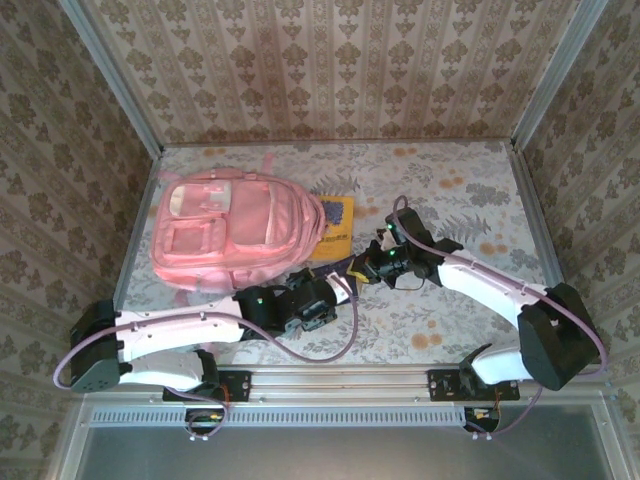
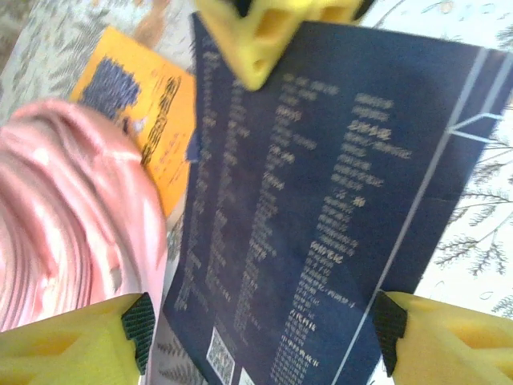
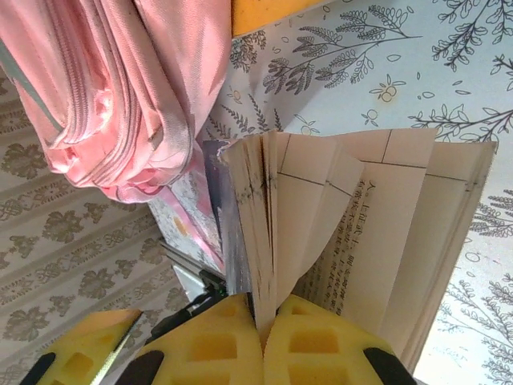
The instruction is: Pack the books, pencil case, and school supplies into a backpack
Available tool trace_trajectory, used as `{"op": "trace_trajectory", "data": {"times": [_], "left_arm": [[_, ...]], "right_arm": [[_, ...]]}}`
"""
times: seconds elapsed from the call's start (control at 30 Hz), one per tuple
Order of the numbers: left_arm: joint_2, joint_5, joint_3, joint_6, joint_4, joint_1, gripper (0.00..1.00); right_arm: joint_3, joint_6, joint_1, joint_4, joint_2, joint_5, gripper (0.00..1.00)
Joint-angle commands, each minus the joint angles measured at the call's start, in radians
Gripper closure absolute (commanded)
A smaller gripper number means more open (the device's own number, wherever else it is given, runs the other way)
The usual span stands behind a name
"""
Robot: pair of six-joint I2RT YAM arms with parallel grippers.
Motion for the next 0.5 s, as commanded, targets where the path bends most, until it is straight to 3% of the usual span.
{"op": "trace_trajectory", "data": {"times": [0.0, 0.2, 0.47], "left_arm": [[-0.067, 0.160, -0.029, 0.182, 0.054, -0.006, 0.25], [-0.238, 0.264, -0.057, 0.254, 0.026, -0.008, 0.26], [-0.286, 0.157, -0.026, 0.400, -0.035, -0.007, 0.23]], "right_arm": [[-0.009, 0.058, -0.012, 0.016, -0.045, -0.037, 1.00], [-0.004, 0.093, -0.042, 0.012, -0.082, -0.033, 1.00], [0.011, 0.161, -0.043, 0.017, -0.139, -0.013, 1.00]]}}
